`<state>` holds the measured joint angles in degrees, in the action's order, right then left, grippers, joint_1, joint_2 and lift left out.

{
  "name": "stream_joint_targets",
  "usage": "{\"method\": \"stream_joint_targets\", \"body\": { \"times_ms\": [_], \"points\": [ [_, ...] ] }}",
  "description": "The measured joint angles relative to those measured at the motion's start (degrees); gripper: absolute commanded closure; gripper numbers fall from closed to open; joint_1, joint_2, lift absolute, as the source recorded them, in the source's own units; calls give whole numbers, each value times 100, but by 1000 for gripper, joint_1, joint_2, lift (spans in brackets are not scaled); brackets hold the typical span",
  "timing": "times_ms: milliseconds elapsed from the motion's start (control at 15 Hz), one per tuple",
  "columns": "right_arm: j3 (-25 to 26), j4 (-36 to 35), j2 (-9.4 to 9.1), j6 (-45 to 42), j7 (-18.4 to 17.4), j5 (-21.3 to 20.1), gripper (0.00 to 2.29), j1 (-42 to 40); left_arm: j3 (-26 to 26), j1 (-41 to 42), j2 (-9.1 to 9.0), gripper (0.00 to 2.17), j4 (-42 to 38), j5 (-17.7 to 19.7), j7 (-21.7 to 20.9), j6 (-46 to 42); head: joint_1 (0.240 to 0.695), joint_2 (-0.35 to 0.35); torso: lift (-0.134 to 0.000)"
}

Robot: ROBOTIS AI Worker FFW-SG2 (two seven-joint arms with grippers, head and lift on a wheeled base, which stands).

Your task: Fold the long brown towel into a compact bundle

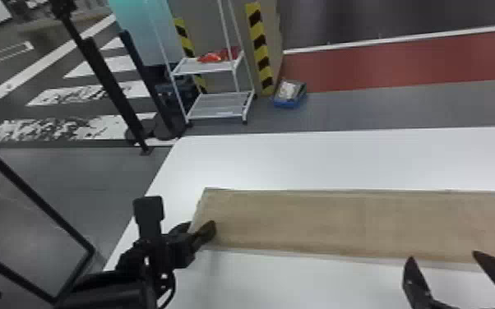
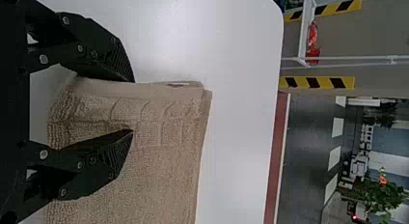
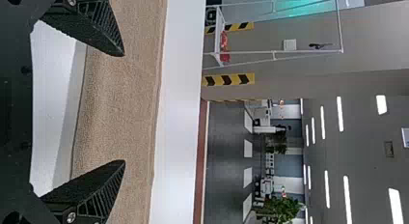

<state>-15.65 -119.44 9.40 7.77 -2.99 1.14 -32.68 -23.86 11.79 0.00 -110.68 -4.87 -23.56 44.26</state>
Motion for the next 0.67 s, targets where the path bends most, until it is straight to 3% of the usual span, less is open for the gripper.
{"method": "stream_joint_targets", "body": {
  "times_ms": [67, 133, 667],
  "points": [
    [-10, 1, 0, 7, 0, 0, 90, 6, -17, 1, 0, 1811, -21, -3, -3, 23, 695, 350, -119],
    [-19, 7, 0, 16, 0, -1, 90, 14, -31, 19, 0, 1882, -71, -5, 16, 33, 695, 350, -119],
    [-26, 43, 21, 69, 0, 17, 90, 56, 43, 516, 0, 1885, -1142, 154, -202, 201, 695, 350, -119]
  ]
}}
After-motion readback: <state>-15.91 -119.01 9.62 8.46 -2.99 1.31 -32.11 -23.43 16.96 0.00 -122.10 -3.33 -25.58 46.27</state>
